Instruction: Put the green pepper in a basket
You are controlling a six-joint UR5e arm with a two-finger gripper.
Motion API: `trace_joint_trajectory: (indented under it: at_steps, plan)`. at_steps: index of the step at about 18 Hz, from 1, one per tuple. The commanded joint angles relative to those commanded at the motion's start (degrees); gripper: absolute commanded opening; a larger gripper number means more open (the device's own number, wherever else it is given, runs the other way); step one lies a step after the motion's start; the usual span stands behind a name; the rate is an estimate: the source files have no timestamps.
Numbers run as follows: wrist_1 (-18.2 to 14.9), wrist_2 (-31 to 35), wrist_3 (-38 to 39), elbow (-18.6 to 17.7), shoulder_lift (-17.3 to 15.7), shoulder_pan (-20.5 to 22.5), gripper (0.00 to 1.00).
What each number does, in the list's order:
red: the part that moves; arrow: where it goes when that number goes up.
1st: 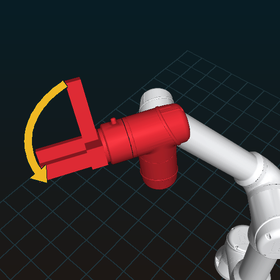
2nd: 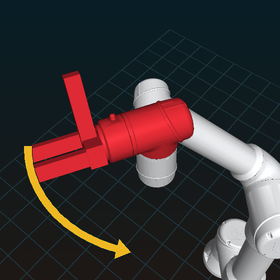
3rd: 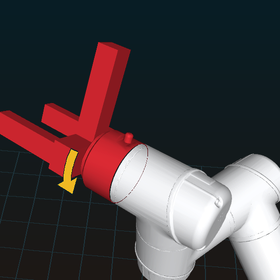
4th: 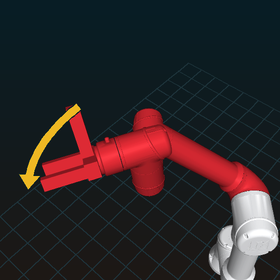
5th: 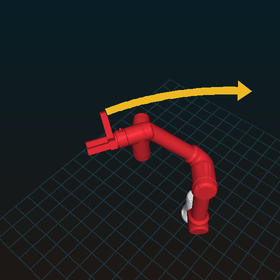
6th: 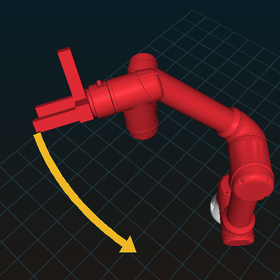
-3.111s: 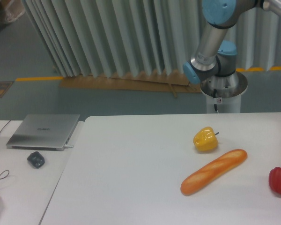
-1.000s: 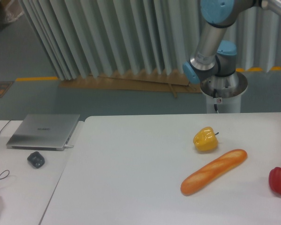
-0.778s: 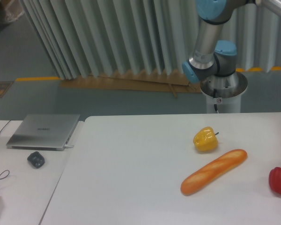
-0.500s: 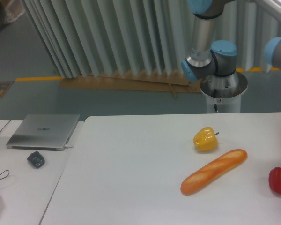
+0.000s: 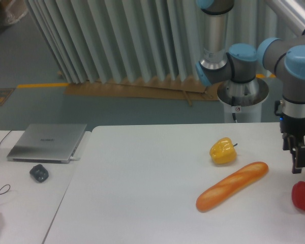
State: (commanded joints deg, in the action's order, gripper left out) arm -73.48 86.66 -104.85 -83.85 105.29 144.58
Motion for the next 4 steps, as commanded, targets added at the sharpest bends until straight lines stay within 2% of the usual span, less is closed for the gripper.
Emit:
trace_joint_trajectory:
  at_steps: [4]
  plan:
    - [0.09, 0.09, -0.09, 0.26, 0.18, 0.09, 1.0]
